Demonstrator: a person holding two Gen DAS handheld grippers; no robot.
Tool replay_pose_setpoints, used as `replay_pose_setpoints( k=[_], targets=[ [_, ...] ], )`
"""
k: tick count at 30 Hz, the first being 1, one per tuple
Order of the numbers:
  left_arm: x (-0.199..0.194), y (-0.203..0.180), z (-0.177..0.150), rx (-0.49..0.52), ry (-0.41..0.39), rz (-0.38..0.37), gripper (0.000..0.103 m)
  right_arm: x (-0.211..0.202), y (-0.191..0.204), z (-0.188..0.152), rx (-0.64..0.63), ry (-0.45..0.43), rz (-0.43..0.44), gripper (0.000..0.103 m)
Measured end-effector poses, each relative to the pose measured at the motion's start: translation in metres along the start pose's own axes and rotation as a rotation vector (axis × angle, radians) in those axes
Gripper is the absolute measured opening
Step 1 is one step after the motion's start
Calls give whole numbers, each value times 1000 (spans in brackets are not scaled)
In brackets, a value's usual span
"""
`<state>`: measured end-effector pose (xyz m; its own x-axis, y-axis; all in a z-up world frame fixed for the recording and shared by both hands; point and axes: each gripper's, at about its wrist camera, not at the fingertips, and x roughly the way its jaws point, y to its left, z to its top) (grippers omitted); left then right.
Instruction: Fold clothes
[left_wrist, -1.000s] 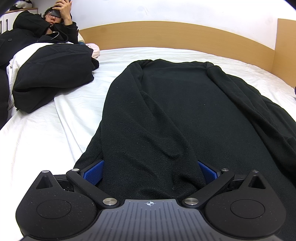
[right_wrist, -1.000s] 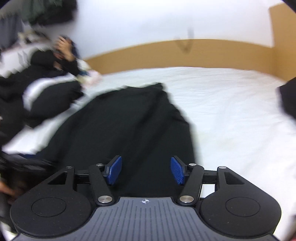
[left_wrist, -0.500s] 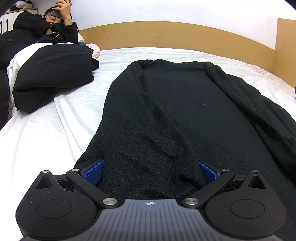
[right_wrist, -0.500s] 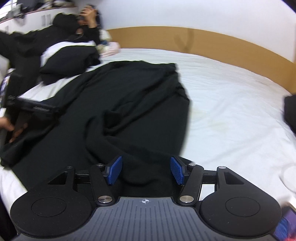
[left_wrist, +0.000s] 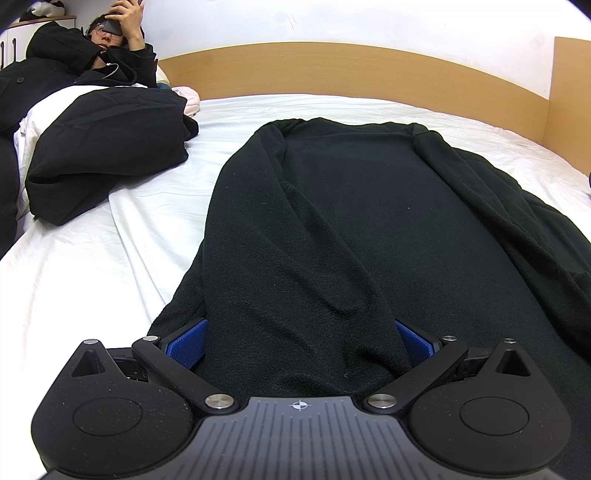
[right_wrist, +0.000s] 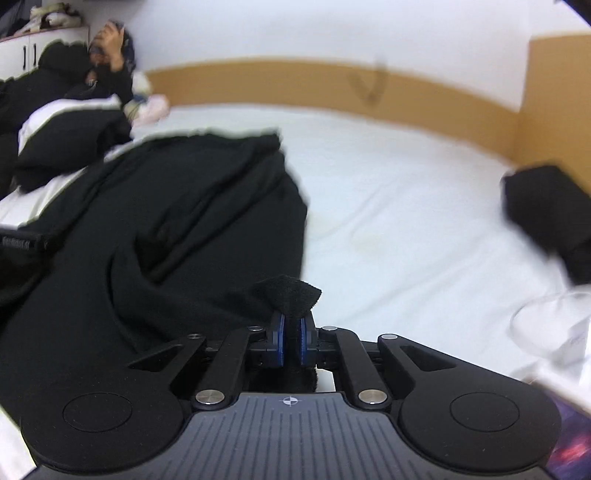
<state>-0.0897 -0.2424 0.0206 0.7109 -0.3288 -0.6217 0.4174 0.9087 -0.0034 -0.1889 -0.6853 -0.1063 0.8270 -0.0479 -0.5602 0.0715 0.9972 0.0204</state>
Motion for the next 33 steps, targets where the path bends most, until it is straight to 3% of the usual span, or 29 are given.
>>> replay_pose_setpoints(
  k=[9, 18, 22, 27, 30, 33],
  targets=[
    [0, -1, 0, 2, 1, 2, 103, -62, 22, -3, 22, -55, 346, 8],
    [-1, 1, 0, -5, -1, -7, 102, -99, 69, 50, 4, -47, 531, 8],
    [-1, 2, -1, -8, -3, -11, 102, -97, 101, 55, -85, 12, 541, 11],
    [-2, 4, -1, -16, -7, -23, 102, -89, 117, 59, -121, 76, 549, 26],
    [-2, 6, -1, -27, -11, -33, 102, -82, 99, 76, -73, -7, 420, 33],
    [-2, 6, -2, -28, -12, -34, 102, -44, 80, 100, 34, -129, 274, 34]
  ],
)
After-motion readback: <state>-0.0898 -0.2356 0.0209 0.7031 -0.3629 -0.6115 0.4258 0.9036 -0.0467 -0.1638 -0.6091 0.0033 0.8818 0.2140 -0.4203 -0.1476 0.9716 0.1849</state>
